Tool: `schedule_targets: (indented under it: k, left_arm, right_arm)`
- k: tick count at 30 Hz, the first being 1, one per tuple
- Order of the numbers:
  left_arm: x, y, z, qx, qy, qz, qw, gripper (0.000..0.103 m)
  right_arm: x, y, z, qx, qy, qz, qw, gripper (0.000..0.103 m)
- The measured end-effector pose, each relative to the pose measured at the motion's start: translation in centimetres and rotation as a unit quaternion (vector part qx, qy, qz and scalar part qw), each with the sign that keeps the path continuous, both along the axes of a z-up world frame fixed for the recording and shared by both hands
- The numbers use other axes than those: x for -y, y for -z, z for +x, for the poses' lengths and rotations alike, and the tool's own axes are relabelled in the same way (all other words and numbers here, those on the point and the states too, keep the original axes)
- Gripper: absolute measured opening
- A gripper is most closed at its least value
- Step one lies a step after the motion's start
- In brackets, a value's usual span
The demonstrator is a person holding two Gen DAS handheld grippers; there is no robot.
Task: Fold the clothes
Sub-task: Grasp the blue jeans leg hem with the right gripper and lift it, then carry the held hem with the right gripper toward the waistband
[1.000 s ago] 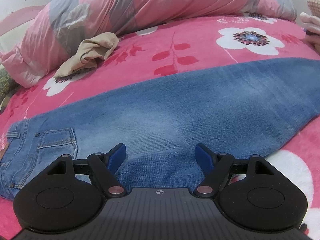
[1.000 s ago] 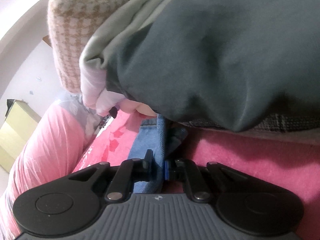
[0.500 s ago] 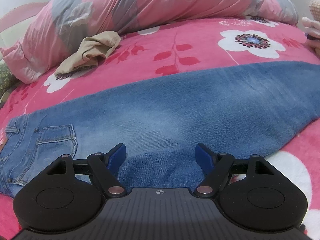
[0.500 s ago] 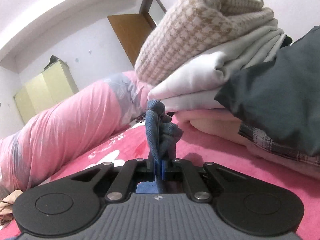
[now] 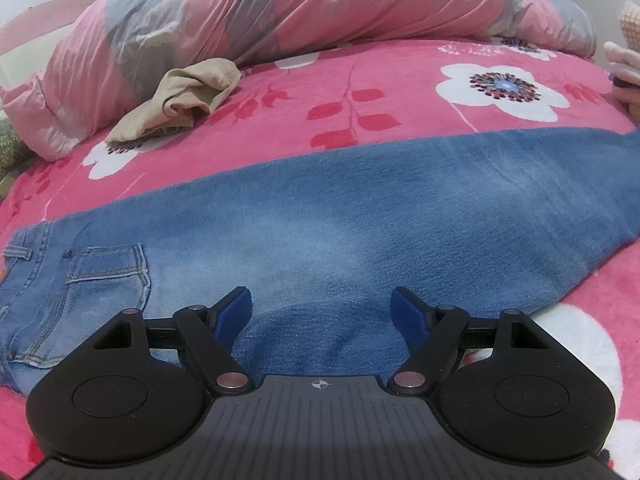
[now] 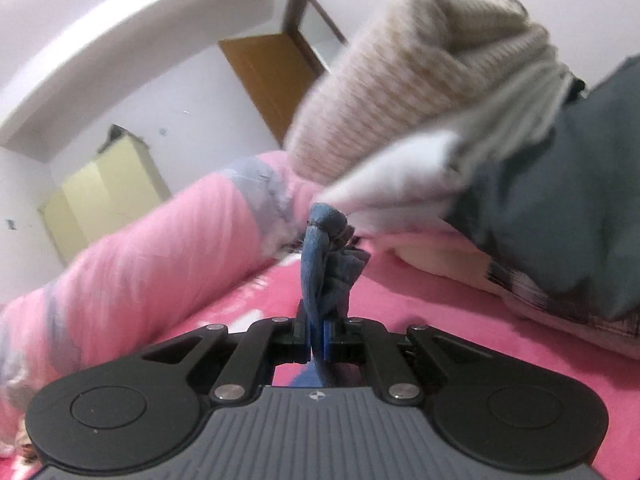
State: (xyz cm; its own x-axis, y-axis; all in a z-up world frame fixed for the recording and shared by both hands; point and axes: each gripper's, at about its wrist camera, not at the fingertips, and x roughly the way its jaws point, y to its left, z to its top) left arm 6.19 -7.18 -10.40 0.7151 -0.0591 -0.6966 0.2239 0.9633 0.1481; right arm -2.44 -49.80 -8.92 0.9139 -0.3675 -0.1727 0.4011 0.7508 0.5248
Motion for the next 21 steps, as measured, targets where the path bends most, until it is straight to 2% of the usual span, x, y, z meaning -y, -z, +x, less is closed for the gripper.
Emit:
schedule_targets:
  k: [6, 11, 18, 21]
  left_arm:
    - [-0.7, 0.1, 0.0, -0.001, 0.003, -0.018, 0.9998, 0.078]
    - [-1.3, 0.3, -0.1, 0.001, 0.008, -0.035, 0.9994, 0.078]
    - [-2.6, 0.3, -0.7, 0.015, 0.031, -0.065, 0.9973, 0.078]
    - [-3.9, -0.6, -1.9, 0.035, 0.051, -0.097, 0.9933, 0.078]
  right_arm:
    - [-3.7, -4.7, -0.7, 0.049, -0.061, 0.000, 0.997, 0.005]
    - [-7.0, -8.6, -0.2, 0.079, -0.122, 0.015, 0.989, 0.005]
    - [-12.3, -12.1, 2.0, 0.094, -0.211, 0.055, 0.971, 0.005]
    - [-14.7, -13.1, 2.9, 0.092, -0.234, 0.053, 0.966, 0.005]
